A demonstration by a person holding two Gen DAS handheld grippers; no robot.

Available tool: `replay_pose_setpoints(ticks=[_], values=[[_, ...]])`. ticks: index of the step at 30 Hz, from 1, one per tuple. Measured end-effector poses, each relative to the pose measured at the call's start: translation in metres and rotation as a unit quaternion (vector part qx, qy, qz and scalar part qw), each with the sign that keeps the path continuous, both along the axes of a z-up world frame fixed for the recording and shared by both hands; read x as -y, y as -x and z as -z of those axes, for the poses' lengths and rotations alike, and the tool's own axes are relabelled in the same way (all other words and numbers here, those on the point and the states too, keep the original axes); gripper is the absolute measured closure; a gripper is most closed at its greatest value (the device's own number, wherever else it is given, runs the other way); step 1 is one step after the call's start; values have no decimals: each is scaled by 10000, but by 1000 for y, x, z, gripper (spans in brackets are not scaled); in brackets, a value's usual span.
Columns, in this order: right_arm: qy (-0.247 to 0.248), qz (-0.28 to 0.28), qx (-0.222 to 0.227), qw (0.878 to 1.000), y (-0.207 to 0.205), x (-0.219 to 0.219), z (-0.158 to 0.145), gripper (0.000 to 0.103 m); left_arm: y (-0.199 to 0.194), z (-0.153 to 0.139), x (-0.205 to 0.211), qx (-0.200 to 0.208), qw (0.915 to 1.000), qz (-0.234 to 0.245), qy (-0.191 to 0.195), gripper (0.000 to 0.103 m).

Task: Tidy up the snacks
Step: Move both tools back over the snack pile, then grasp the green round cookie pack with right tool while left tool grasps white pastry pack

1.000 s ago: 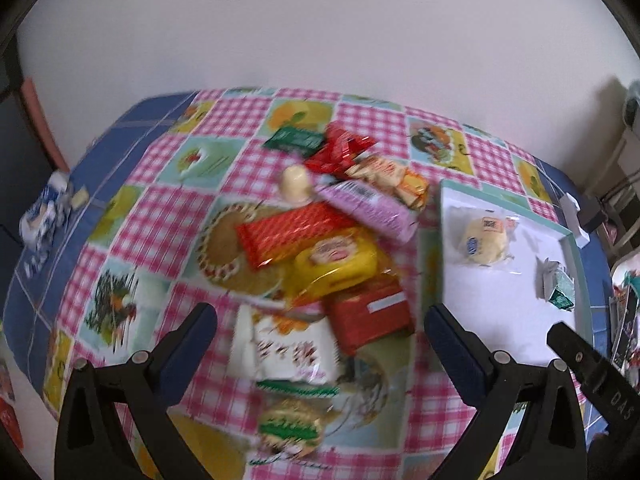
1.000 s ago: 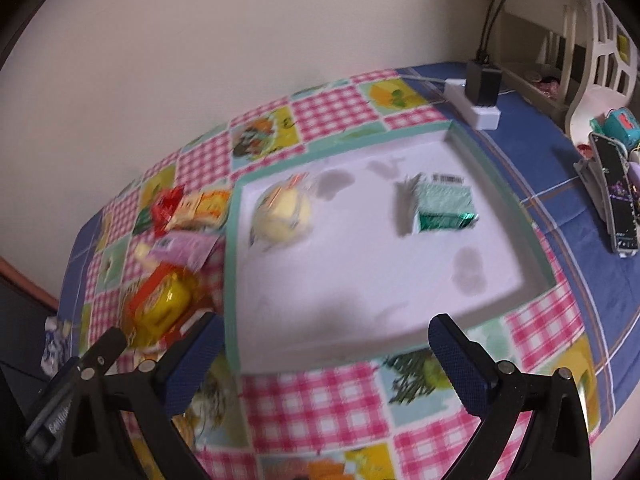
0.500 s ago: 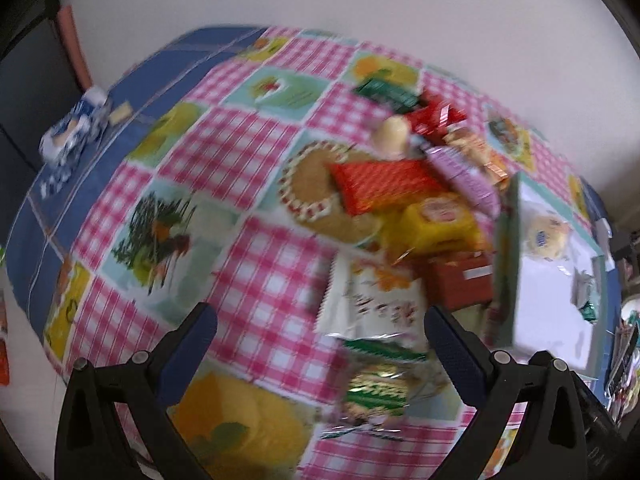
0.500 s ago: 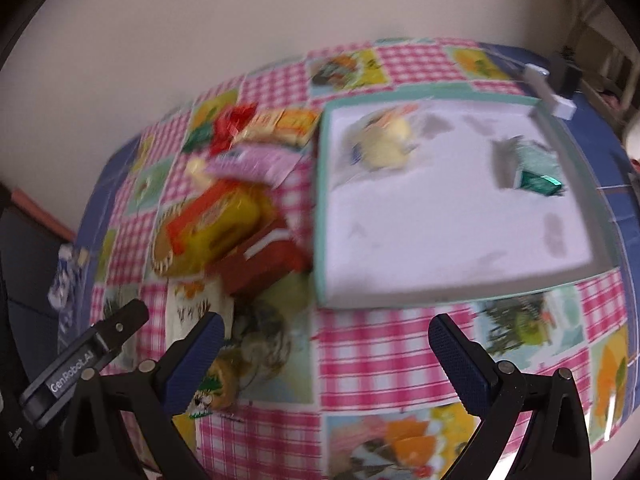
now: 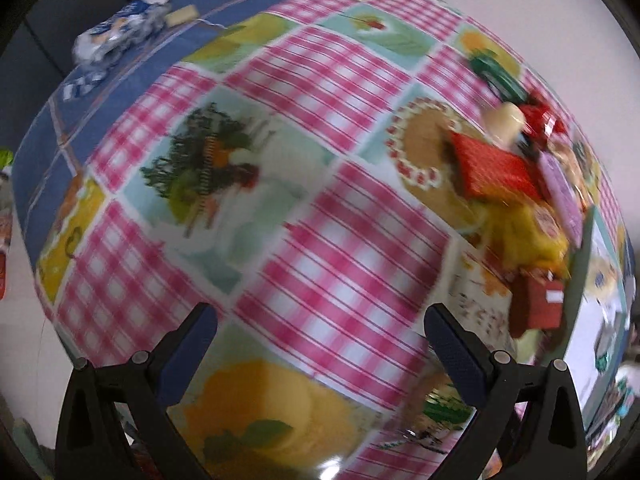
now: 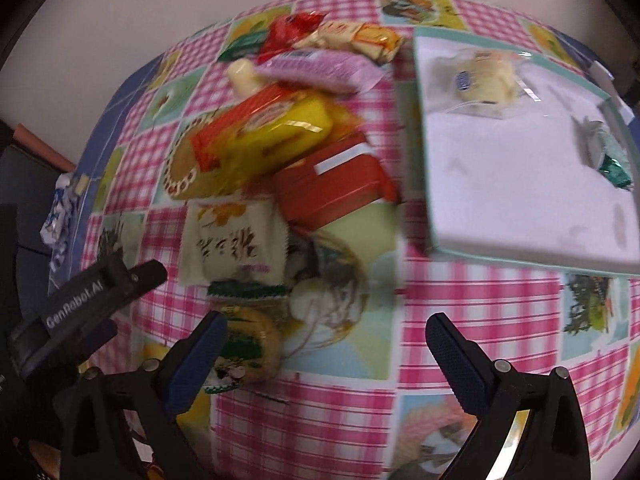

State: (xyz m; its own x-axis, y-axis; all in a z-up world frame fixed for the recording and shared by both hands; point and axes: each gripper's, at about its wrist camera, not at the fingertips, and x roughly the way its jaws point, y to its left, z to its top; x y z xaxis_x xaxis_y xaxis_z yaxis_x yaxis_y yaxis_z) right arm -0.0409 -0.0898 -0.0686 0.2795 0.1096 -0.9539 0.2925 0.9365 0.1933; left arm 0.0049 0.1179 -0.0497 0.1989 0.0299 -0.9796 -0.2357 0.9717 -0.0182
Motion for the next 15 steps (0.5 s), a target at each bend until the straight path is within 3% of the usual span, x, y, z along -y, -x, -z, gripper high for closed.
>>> replay_pose_setpoints(ticks=[10,15], values=[[157,-744,-313,9966,-18,-45,19,9,-1,-1,-24,7,9993,-347,-151,0],[507,-975,-450,9929,-22,-58,28,10,-5,3,-21,-20,9995,-298,-59,0]])
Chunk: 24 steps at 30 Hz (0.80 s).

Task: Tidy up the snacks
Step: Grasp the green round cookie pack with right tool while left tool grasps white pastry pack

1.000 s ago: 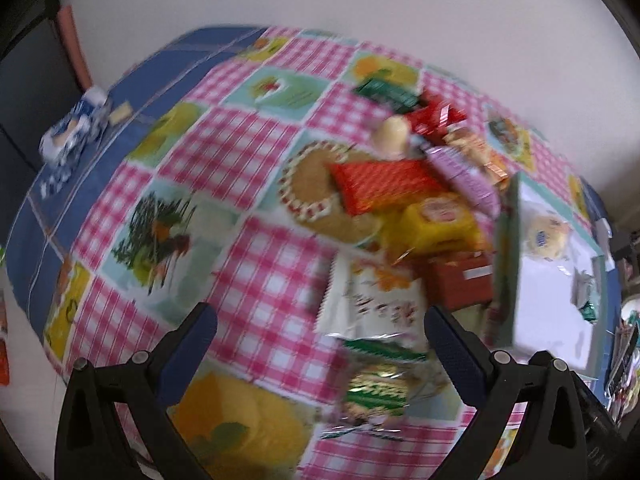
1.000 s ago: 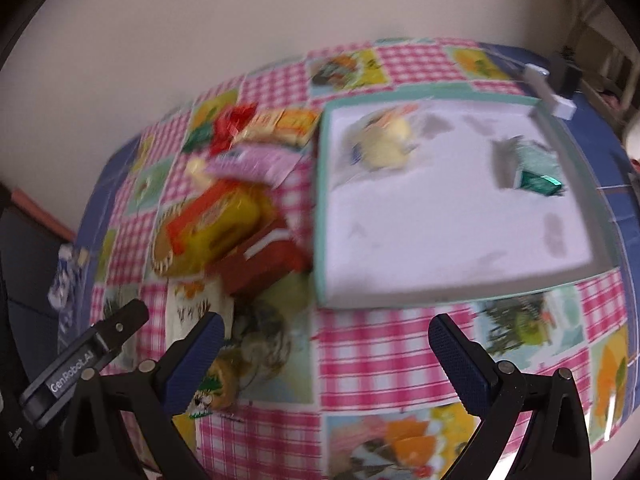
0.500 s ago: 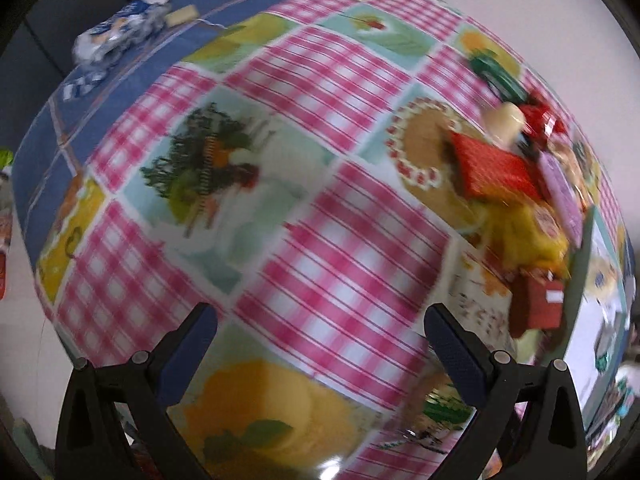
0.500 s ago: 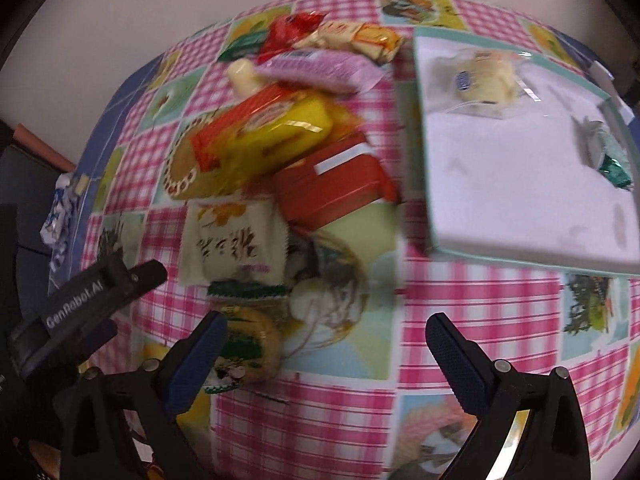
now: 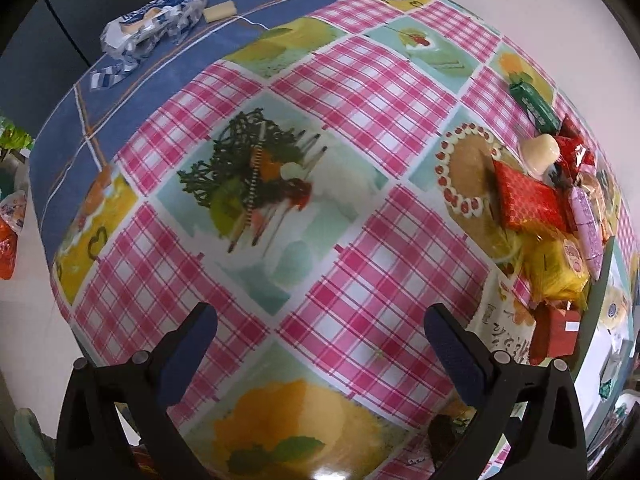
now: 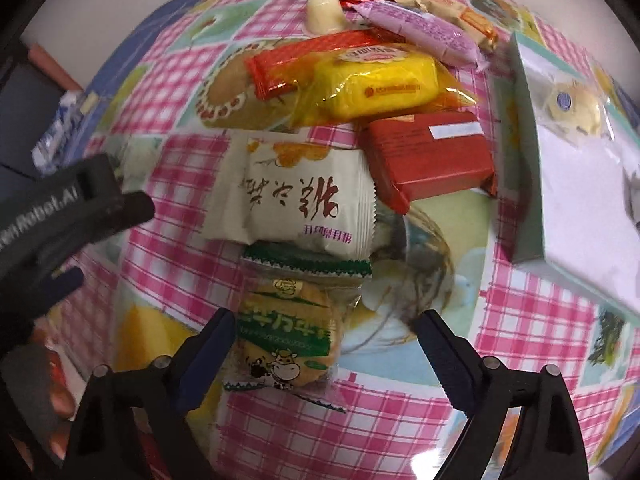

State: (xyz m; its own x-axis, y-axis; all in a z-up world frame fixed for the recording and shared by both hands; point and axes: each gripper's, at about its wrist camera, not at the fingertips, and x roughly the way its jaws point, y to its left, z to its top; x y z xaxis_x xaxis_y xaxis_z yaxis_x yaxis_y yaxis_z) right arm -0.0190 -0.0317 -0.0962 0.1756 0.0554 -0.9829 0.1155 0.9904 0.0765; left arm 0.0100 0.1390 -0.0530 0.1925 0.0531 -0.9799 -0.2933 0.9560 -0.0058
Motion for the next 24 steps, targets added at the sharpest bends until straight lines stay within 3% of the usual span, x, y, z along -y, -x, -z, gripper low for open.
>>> replay_pose_setpoints(ticks=[6,12,18,24], values=[[63,248,-17,9997,1,17,1,14,-6,2,7,-43,9996,143,245,0],[-25,437,35,9990,4,40,-1,26,-11,0,28,-52,9975,467,525,0],[84,525,106,9985,3,57,-5,48,-18,-2,56,7,9938,974,534,0],[136,647,113,9978,2,74,-6,50,-23,2,85,-41,9899,1316,529,0]])
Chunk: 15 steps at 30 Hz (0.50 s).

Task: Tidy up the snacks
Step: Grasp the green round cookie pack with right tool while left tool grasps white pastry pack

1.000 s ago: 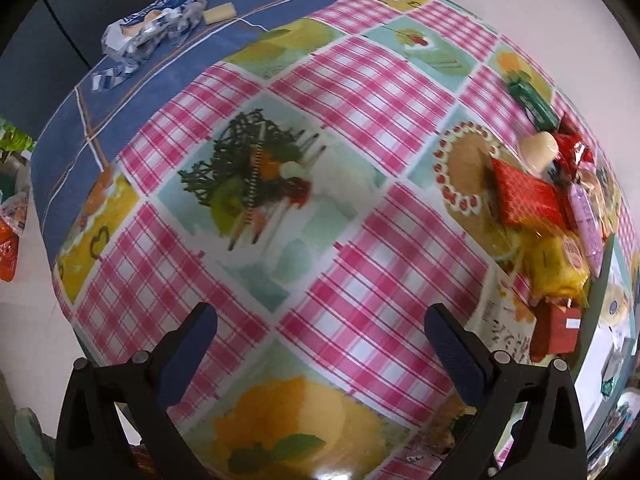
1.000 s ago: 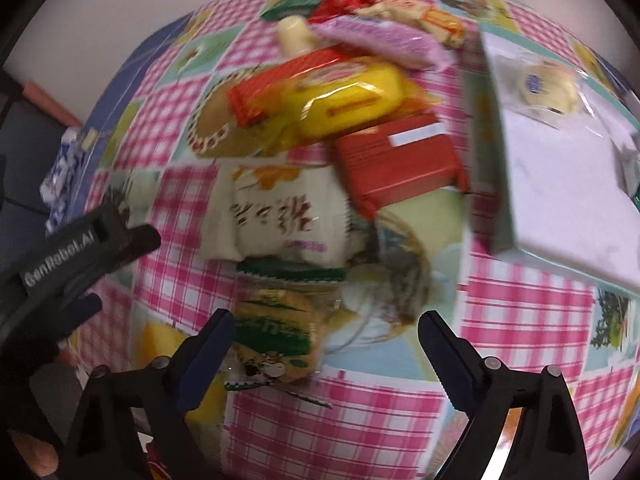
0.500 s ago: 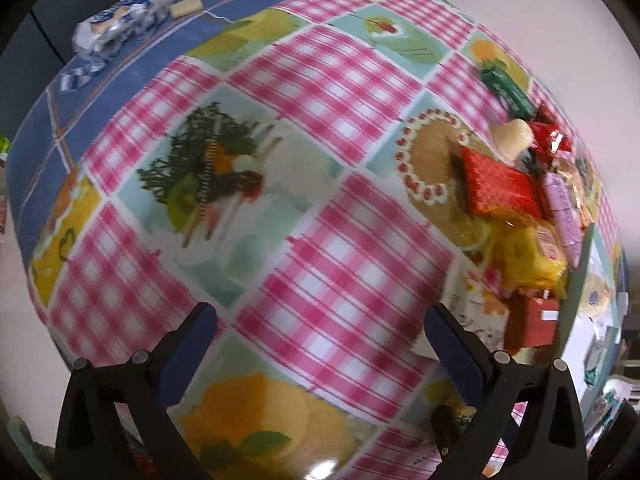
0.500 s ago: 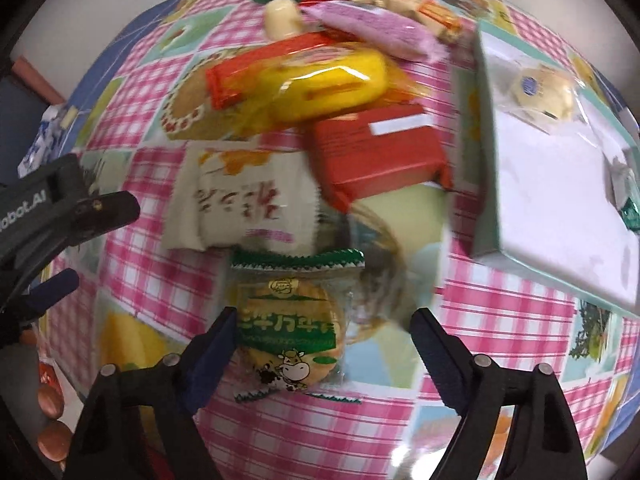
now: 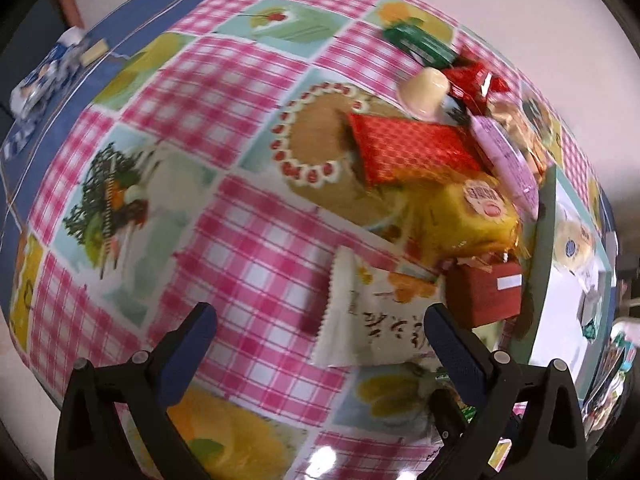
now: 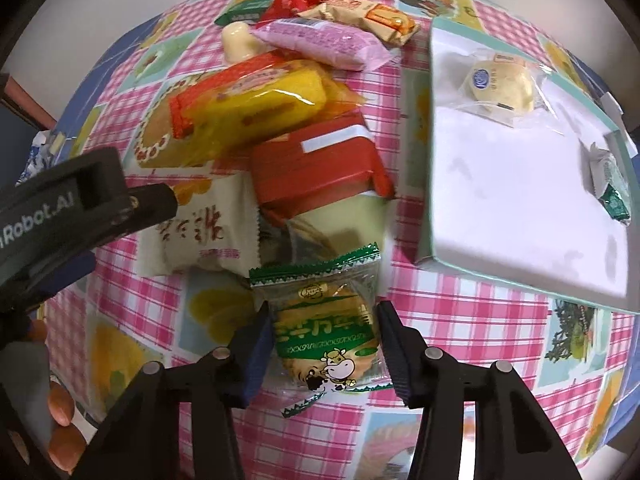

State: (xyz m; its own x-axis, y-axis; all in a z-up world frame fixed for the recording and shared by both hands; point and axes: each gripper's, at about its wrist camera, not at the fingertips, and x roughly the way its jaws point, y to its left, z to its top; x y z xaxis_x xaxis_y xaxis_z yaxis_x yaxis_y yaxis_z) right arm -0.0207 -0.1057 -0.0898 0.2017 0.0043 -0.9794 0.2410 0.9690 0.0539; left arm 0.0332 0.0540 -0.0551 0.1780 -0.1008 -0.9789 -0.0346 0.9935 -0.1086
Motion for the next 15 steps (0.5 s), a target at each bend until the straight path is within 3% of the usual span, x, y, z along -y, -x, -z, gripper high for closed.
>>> replay_pose_setpoints(ticks=[11,15], values=[[71,161,-28,9998,3,12,4,50,-14,16,49,-66,9992,395,-92,2],[71,164,-33,9998,3,14,4,50,-17,26,69,-98,9986,488,-154,19]])
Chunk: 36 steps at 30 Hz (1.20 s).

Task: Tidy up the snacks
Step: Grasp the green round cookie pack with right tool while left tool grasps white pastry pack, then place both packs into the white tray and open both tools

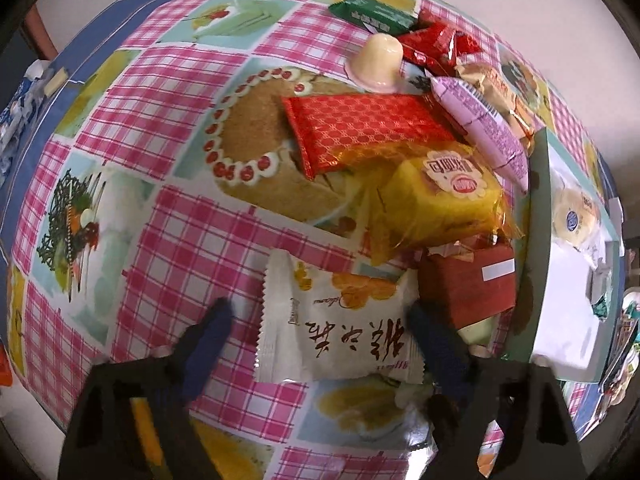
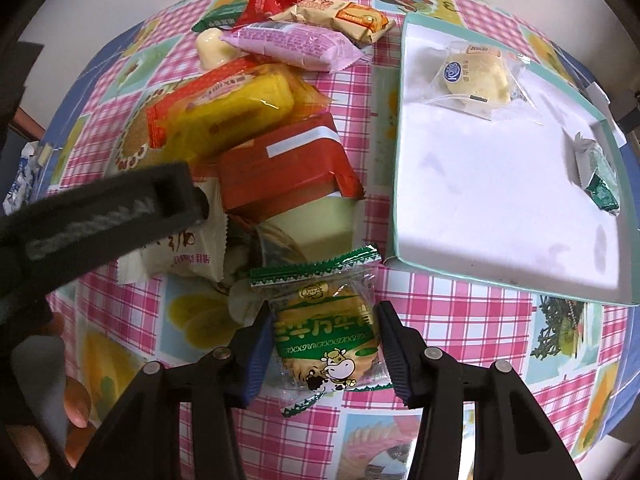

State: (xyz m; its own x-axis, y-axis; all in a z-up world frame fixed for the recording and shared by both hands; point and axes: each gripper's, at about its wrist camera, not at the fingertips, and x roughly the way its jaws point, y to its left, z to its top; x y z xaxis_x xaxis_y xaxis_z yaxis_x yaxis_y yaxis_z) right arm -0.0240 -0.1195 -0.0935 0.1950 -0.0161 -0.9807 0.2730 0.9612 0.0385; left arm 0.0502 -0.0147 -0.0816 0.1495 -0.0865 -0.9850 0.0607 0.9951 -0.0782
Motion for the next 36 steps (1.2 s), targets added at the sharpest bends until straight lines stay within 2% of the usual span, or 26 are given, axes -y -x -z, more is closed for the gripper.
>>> replay_pose_setpoints(ticks=[1,3,6,10,13,24,36], values=[[2,0,2,10000,0,-2,0,50,3,2,6,21,10000,11,-2,20],[1,2,1,10000,0,-1,0,50,3,1,13,65,10000,58,29,32],[-1,-1,1,10000,0,-1,0,50,2,3,19,72,9999,105,97,39],[-1,-5,1,10000,0,-2,0,50,0,-1,21,64,9998,83,171,41],[-59,36,18,10000,-2,-6,3,50,-2,-6,23,73,9995,39,298,51],[-185,99,218,9995,5,-1,-14,51,-4,-12,-4,35,9981,-176,590,51],[-474,218,832,9952,20,8,-54,51,-2,-49,-26,579,9944,-295,837,51]])
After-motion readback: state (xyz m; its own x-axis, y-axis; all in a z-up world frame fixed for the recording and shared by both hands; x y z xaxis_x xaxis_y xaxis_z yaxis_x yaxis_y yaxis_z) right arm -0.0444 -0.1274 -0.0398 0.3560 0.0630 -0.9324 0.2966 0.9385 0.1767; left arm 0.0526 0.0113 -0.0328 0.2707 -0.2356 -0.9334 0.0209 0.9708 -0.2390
